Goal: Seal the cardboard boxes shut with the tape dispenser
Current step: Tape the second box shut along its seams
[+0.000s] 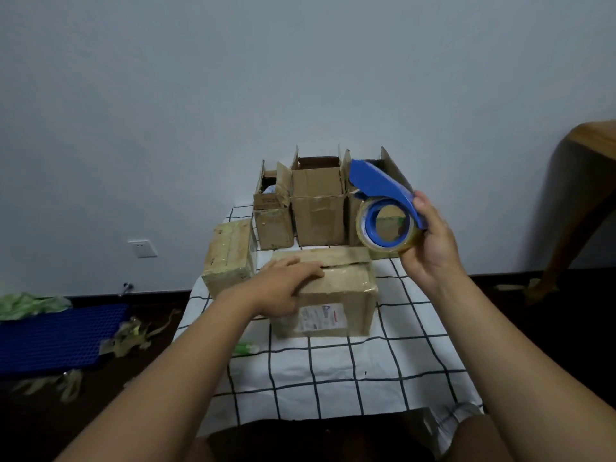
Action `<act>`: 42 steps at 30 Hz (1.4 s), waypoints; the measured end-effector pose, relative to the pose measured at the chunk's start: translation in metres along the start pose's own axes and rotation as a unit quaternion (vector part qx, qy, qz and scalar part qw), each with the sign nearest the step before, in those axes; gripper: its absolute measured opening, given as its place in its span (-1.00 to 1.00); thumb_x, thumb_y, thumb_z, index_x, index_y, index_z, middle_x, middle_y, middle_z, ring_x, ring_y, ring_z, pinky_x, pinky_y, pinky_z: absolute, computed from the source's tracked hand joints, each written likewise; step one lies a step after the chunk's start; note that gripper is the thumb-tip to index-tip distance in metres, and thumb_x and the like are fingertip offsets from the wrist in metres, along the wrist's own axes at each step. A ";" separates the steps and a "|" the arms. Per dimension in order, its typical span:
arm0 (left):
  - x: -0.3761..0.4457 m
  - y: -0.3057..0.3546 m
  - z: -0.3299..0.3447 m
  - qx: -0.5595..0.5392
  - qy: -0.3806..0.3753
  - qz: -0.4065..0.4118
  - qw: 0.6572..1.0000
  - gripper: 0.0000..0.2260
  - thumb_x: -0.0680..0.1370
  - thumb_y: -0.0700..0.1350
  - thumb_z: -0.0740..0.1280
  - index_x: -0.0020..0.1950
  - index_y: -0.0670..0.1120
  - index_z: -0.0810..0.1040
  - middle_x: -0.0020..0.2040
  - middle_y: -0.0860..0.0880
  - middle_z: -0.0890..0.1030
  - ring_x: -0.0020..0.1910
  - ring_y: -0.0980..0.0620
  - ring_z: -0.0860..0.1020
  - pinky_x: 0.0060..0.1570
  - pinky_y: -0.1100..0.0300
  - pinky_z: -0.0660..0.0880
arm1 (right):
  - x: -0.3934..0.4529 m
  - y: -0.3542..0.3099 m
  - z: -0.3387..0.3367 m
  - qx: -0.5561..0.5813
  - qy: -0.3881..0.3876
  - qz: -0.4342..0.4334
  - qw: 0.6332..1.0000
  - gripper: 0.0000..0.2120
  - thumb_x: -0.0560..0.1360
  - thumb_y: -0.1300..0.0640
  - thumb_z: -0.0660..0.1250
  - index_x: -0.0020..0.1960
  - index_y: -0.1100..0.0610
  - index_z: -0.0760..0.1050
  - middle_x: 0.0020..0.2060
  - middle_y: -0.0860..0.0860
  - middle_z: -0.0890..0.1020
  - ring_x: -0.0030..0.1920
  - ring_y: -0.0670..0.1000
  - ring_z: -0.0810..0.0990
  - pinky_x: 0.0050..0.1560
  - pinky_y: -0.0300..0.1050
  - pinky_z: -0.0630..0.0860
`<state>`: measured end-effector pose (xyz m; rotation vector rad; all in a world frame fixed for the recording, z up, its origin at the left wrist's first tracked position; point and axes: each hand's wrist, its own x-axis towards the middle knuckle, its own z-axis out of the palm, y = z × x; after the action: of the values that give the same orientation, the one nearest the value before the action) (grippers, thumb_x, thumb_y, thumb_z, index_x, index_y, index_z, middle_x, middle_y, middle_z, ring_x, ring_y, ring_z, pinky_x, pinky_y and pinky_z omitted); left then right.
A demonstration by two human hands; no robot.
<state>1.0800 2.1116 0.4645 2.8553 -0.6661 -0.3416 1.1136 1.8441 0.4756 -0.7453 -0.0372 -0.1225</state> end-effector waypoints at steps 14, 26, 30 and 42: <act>-0.007 0.003 0.031 -0.060 0.209 0.045 0.975 -0.46 0.39 -0.12 0.20 0.39 0.07 0.42 0.37 0.11 0.47 0.34 0.10 0.39 0.30 0.13 0.23 | 0.001 0.027 0.025 -0.161 -0.099 0.071 0.979 -0.66 0.44 0.18 0.37 0.21 0.09 0.60 0.08 0.01 0.64 -0.01 0.00 0.58 -0.07 -0.18 0.52; 0.016 -0.008 0.003 -0.587 0.171 -0.153 0.776 -0.41 0.52 0.40 0.00 -0.11 0.09 0.73 -0.06 0.07 0.72 0.01 0.15 0.65 0.29 -0.02 0.35 | 0.014 0.047 0.012 -0.138 -0.110 0.084 0.981 -0.59 0.34 0.13 0.35 0.19 0.10 0.58 0.01 0.05 0.61 -0.25 0.00 0.48 -0.20 -0.17 0.46; 0.020 -0.011 -0.002 -0.644 0.192 -0.169 0.721 -0.62 0.58 0.19 0.27 -0.13 -0.06 0.72 -0.07 -0.01 0.72 -0.04 0.06 0.68 0.06 0.09 0.45 | 0.012 0.047 0.011 -0.137 -0.118 0.092 0.979 -0.61 0.35 0.13 0.33 0.18 0.08 0.59 0.01 0.04 0.61 -0.24 0.01 0.48 -0.20 -0.18 0.48; 0.015 -0.011 -0.020 -0.663 0.217 -0.234 0.678 -0.83 0.62 -0.19 0.21 0.08 -0.15 0.59 -0.18 -0.01 0.71 -0.14 0.04 0.70 -0.14 0.21 0.57 | 0.002 0.040 0.021 -0.241 -0.137 0.076 0.958 -0.68 0.37 0.15 0.35 0.10 0.00 0.68 0.01 -0.07 0.69 -0.10 -0.09 0.66 -0.17 -0.26 0.56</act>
<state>1.1028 2.1177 0.4787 1.4729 0.3741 -0.0889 1.1213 1.8872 0.4645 -1.2455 -0.2196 0.1251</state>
